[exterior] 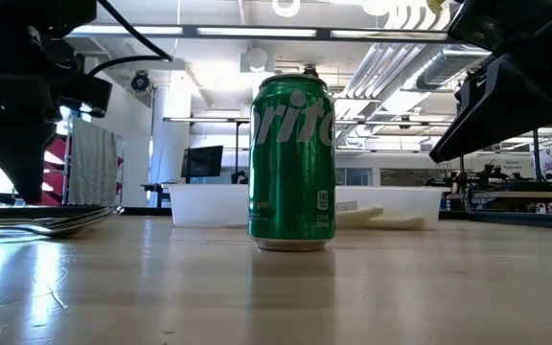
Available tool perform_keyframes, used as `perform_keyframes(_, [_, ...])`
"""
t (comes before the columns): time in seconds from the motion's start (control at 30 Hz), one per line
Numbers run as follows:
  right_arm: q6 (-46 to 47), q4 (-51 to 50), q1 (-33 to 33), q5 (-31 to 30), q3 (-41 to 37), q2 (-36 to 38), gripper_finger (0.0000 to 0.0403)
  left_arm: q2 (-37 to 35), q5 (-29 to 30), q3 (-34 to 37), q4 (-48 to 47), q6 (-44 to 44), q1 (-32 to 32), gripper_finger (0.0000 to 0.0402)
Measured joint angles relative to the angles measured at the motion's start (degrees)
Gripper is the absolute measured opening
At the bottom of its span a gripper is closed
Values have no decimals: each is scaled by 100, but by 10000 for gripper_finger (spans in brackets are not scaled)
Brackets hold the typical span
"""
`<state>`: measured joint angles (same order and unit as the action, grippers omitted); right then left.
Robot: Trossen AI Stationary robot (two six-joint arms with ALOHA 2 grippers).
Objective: Sort silverware
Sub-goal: Put the silver spoon into the silverware tray
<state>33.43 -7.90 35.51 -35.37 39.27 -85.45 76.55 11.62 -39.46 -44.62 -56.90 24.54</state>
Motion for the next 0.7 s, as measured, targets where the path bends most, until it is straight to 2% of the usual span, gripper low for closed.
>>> perform_keyframes(0.2, [0, 0, 0, 6, 0, 0, 103, 5, -212, 26, 693, 287, 222, 108])
perform_keyframes(0.33, [0, 1, 0, 33, 0, 0, 103, 126, -245, 108, 741, 308, 307, 133])
perform_keyframes(0.53, [0, 1, 0, 48, 1, 0, 103, 510, -382, 345, 1188, 324, 408, 135])
perform_keyframes(0.7, [2, 2, 0, 50, 2, 0, 103, 823, -283, 331, 1172, 365, 443, 115])
